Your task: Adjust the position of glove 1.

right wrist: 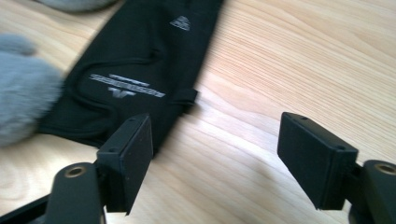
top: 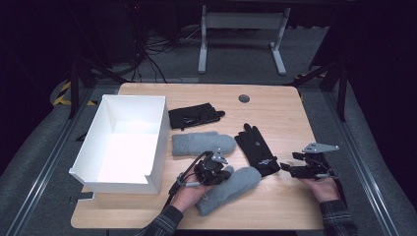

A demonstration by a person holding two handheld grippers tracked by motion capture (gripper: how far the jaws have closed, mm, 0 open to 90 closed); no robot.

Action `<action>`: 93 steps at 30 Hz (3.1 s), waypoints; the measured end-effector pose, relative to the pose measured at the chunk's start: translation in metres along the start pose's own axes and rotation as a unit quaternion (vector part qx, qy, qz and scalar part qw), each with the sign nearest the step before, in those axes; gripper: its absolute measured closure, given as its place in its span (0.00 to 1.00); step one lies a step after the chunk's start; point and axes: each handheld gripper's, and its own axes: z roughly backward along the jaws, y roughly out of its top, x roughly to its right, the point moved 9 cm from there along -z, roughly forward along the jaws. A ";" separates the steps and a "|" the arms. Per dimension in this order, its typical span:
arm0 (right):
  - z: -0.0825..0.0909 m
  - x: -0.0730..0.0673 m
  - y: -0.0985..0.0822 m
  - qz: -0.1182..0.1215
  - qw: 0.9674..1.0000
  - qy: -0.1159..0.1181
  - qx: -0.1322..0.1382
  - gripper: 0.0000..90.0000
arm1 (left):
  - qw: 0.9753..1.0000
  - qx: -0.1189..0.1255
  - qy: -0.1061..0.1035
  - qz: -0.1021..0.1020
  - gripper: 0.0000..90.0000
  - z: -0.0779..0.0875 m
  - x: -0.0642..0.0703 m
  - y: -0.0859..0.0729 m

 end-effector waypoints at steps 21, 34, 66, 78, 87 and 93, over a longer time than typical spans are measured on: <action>-0.009 0.023 -0.013 -0.010 0.999 -0.048 -0.010 0.22 | 0.995 0.043 0.089 0.020 0.47 0.036 -0.071 0.023; -0.014 0.018 -0.012 -0.001 0.999 -0.047 -0.002 0.16 | 0.987 0.024 0.155 0.041 0.50 0.026 -0.112 0.014; -0.014 0.018 -0.012 -0.003 0.999 -0.048 0.000 0.16 | 0.993 -0.003 0.087 0.084 0.97 0.016 -0.057 0.016; -0.014 0.018 -0.012 -0.003 0.999 -0.048 0.000 0.16 | 0.996 -0.004 0.086 0.031 0.63 0.021 -0.058 0.012; -0.014 0.018 -0.012 -0.003 0.999 -0.049 0.001 0.16 | 0.994 -0.041 0.097 0.011 0.85 0.009 -0.060 -0.001; -0.014 0.018 -0.012 -0.003 0.999 -0.049 0.001 0.16 | 0.994 -0.025 0.087 0.053 0.96 0.019 -0.061 0.005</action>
